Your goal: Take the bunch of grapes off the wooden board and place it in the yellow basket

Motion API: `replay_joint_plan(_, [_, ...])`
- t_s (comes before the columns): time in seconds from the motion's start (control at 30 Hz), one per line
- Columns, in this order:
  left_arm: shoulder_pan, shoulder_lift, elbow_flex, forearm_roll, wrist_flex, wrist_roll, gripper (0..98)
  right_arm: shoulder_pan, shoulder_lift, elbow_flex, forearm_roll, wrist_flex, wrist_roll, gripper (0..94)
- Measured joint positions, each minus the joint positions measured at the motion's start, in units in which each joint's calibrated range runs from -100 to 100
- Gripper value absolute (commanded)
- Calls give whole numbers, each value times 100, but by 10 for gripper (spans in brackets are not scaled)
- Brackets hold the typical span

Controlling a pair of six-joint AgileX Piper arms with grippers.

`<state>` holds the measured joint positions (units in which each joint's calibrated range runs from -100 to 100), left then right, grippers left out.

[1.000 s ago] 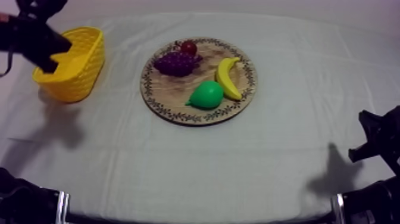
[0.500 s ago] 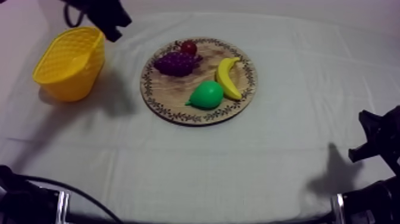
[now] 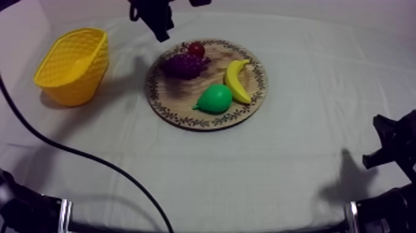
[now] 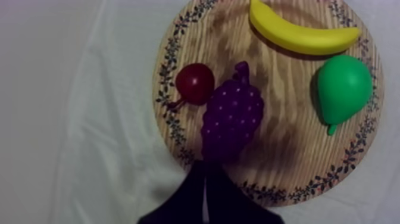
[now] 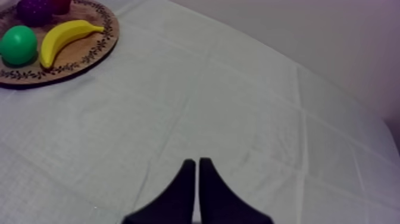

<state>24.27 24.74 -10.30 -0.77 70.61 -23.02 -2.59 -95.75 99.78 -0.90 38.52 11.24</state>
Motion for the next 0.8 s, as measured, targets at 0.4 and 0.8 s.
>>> replay_joint_plan(0.4, [69,531,-563,-160,477,175,363,0,0,0,0,0,0,3])
replay_joint_plan(0.8, [123,546,-512,-179,636,174,667,0,0,0,0,0,0,3])
